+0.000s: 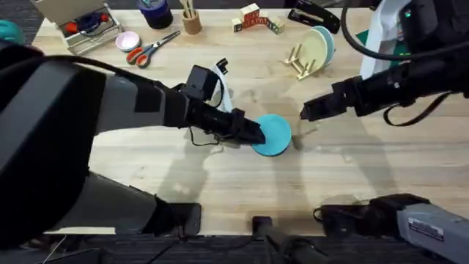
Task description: Pick up the plates from the table one by one and place each into a slot on the dish rack.
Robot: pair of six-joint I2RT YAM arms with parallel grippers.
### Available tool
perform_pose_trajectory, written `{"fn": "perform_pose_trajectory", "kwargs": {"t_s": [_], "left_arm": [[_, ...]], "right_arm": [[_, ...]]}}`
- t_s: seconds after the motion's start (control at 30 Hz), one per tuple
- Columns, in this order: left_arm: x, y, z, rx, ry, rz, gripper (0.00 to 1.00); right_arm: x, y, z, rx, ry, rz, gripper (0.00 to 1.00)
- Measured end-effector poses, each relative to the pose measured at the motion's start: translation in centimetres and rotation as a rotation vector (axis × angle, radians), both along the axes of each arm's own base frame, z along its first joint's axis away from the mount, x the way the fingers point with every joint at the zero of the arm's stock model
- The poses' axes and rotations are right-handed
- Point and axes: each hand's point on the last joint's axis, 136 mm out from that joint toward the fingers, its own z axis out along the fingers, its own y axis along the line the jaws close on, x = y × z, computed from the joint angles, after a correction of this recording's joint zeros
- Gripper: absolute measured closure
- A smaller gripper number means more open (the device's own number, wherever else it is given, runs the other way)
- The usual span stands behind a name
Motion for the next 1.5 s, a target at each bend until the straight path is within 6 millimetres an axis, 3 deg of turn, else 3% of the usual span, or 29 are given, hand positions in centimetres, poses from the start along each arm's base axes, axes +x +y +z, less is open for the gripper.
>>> {"fn": "perform_pose_trajectory", "kwargs": {"t_s": [0.77, 1.03, 1.33, 1.5], "left_arm": [[0.0, 0.0, 0.0, 0.0, 0.0, 0.0, 0.96], [0.0, 0.0, 0.0, 0.0, 0.003, 0.002, 0.96], [0.0, 0.0, 0.0, 0.0, 0.003, 0.002, 0.96], [0.0, 0.0, 0.0, 0.001, 0.005, 0.003, 0.96]], "right_arm": [[1.5, 3.3, -4.6, 0.174, 0.144, 0.076, 0.006], [0.2, 3.9, -7.6, 0.238, 0.174, 0.051, 0.006], [-0.3, 6.0, -8.0, 0.292, 0.19, 0.045, 0.008], [-0.5, 7.1, -7.9, 0.3, 0.2, 0.05, 0.122]]}}
